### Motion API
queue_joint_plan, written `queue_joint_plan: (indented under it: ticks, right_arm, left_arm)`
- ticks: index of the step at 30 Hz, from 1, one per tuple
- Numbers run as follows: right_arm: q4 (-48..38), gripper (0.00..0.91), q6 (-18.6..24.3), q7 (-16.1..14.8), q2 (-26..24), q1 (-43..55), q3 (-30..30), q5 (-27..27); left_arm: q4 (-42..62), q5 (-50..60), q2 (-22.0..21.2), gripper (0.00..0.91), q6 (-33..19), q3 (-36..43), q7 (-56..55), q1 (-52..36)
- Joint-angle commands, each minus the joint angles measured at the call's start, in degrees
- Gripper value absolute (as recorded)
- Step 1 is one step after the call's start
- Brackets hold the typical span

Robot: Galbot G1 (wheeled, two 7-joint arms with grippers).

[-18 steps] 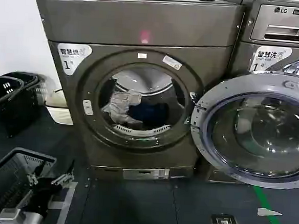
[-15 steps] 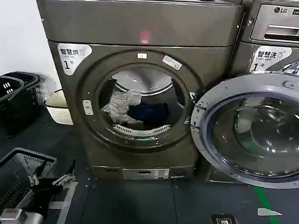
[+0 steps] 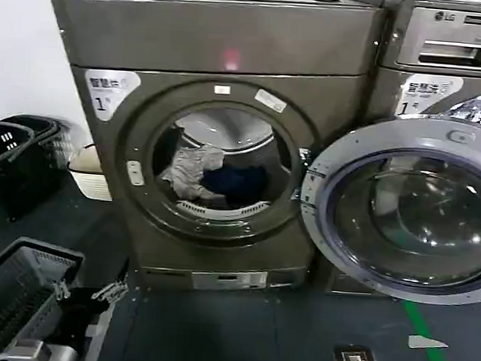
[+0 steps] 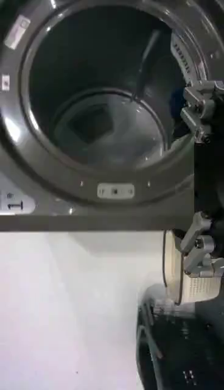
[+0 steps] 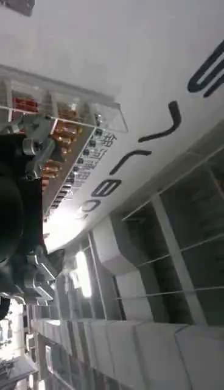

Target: Grasp the clothes from the dryer.

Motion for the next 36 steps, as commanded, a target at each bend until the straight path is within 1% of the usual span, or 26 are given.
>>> queue_joint_plan:
  ticks: [1, 23, 26, 29, 32, 36]
  right_arm:
    - [0.0, 0.907, 0.1, -0.1, 0.0, -0.1, 0.4, 0.3]
    - [0.7, 0.907, 0.5, -0.3, 0.3, 0.0, -0.5, 0.6]
    - [1.3, 0.907, 1.5, -1.4, 0.5, 0.0, -0.6, 1.8]
    - [1.6, 0.907, 2.0, -2.4, 0.5, 0.1, -0.7, 1.8]
    - [1.7, 0.907, 2.2, -2.4, 0.6, 0.1, -0.6, 1.8]
    - [1.6, 0.907, 2.6, -3.1, 0.8, 0.0, 0.0, 1.8]
  left_arm:
    - [-0.1, 0.3, 0.1, 0.907, -0.1, 0.4, -0.1, 0.0]
    - [-0.4, 0.3, 0.6, 0.907, 0.0, 0.6, 0.3, 0.0]
    - [-0.5, 0.3, 0.7, 0.907, -1.7, 0.7, 1.5, 0.1]
    - [-0.8, 0.2, 0.6, 0.907, -1.9, 0.9, 1.8, 0.0]
    - [-0.4, 0.6, 0.7, 0.907, -2.2, 1.3, 1.9, -0.2]
    - [0.0, 0.9, 0.7, 0.907, -4.1, 1.8, 2.5, -0.3]
